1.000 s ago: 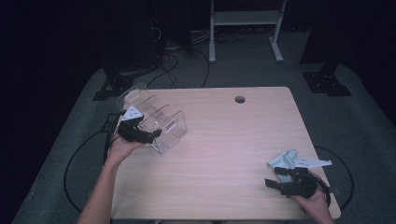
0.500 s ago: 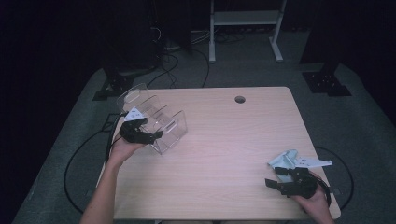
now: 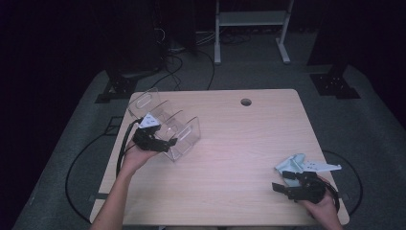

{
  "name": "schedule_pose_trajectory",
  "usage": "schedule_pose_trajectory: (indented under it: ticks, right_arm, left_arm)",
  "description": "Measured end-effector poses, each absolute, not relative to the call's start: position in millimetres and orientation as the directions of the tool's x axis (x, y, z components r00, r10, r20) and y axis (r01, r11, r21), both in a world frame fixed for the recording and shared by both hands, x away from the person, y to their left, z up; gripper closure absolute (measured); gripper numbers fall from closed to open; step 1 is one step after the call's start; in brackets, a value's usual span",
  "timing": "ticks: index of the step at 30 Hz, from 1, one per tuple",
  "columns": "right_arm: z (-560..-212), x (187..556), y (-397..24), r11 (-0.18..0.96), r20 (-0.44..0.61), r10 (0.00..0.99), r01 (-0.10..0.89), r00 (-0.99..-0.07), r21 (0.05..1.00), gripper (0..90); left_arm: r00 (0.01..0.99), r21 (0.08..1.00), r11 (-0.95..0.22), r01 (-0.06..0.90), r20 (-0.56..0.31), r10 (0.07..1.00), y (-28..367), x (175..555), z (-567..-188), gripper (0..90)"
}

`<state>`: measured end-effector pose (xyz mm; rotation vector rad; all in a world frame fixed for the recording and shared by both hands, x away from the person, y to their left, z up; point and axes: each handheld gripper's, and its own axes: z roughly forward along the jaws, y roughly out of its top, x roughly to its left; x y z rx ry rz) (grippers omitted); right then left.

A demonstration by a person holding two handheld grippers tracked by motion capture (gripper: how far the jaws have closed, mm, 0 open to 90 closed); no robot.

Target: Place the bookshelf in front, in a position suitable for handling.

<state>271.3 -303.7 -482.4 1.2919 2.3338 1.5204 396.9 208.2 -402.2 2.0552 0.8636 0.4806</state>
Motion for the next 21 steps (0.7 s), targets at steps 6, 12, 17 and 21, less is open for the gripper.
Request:
schedule_pose_trajectory:
  ticks: [6,12,17,21]
  right_arm:
    - [-482.1,270.9,-305.2,0.153,0.362,0.675,0.602,-0.643,0.784,18.3]
    - [-481.2,270.4,-307.3,0.149,0.361,0.679,0.602,-0.639,0.784,18.3]
    - [-481.3,270.5,-308.8,0.145,0.358,0.681,0.598,-0.638,0.788,18.3]
    - [-481.4,270.8,-308.8,0.145,0.358,0.683,0.598,-0.637,0.788,18.3]
  left_arm:
    - [0.691,0.815,-0.418,0.401,0.031,0.722,188.5,389.6,-402.4,7.9]
    - [0.690,0.809,-0.424,0.407,0.032,0.723,170.2,381.0,-401.8,7.9]
    - [0.689,0.817,-0.411,0.403,0.024,0.724,157.6,373.2,-403.2,7.8]
    - [0.695,0.818,-0.414,0.398,0.025,0.718,145.6,365.5,-403.6,7.8]
